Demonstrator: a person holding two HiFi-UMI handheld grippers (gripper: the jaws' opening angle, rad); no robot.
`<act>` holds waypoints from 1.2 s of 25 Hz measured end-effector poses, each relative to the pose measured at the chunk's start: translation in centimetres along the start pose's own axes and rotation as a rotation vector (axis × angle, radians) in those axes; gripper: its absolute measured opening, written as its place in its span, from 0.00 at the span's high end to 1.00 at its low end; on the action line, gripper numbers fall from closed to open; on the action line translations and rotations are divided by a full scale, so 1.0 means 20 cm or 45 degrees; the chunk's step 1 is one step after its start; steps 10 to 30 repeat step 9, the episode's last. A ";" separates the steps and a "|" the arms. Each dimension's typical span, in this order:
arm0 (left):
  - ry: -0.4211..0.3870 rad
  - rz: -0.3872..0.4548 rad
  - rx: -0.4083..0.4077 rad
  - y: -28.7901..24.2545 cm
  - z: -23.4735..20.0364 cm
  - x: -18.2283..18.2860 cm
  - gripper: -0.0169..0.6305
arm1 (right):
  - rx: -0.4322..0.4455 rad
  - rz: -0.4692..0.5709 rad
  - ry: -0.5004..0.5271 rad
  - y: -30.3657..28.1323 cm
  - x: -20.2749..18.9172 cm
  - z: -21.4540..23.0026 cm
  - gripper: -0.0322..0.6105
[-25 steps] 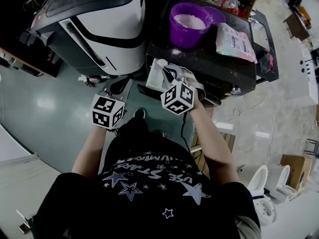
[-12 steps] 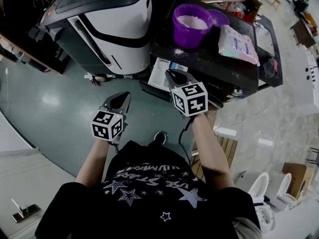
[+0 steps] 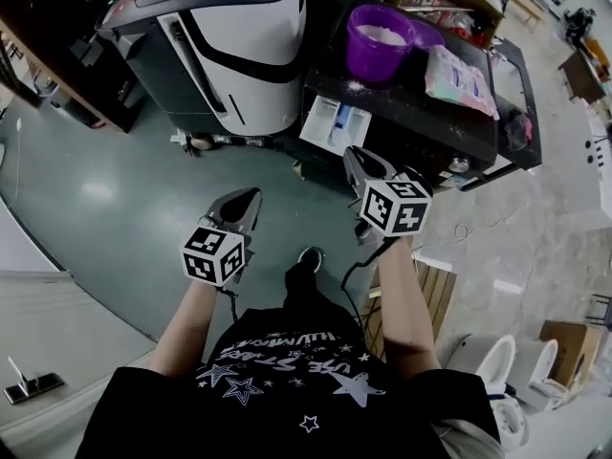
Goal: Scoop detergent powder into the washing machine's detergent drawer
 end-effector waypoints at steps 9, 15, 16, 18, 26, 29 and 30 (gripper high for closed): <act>0.082 0.027 0.090 0.48 0.10 -0.39 0.97 | 0.052 0.025 -0.134 0.27 -0.36 -0.27 0.89; 0.082 0.027 0.090 0.48 0.10 -0.39 0.97 | 0.052 0.025 -0.134 0.27 -0.36 -0.27 0.89; 0.082 0.027 0.090 0.48 0.10 -0.39 0.97 | 0.052 0.025 -0.134 0.27 -0.36 -0.27 0.89; 0.082 0.027 0.090 0.48 0.10 -0.39 0.97 | 0.052 0.025 -0.134 0.27 -0.36 -0.27 0.89; 0.082 0.027 0.090 0.48 0.10 -0.39 0.97 | 0.052 0.025 -0.134 0.27 -0.36 -0.27 0.89; 0.082 0.027 0.090 0.48 0.10 -0.39 0.97 | 0.052 0.025 -0.134 0.27 -0.36 -0.27 0.89; 0.082 0.027 0.090 0.48 0.10 -0.39 0.97 | 0.052 0.025 -0.134 0.27 -0.36 -0.27 0.89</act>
Point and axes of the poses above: the fingertips, and each gripper's own axes: y backward along the fingers, z to its right, x out of its top, the point moved 4 cm from there along y, backward along the fingers, and after that the axes turned 12 degrees about -z, right-handed, at the moved point
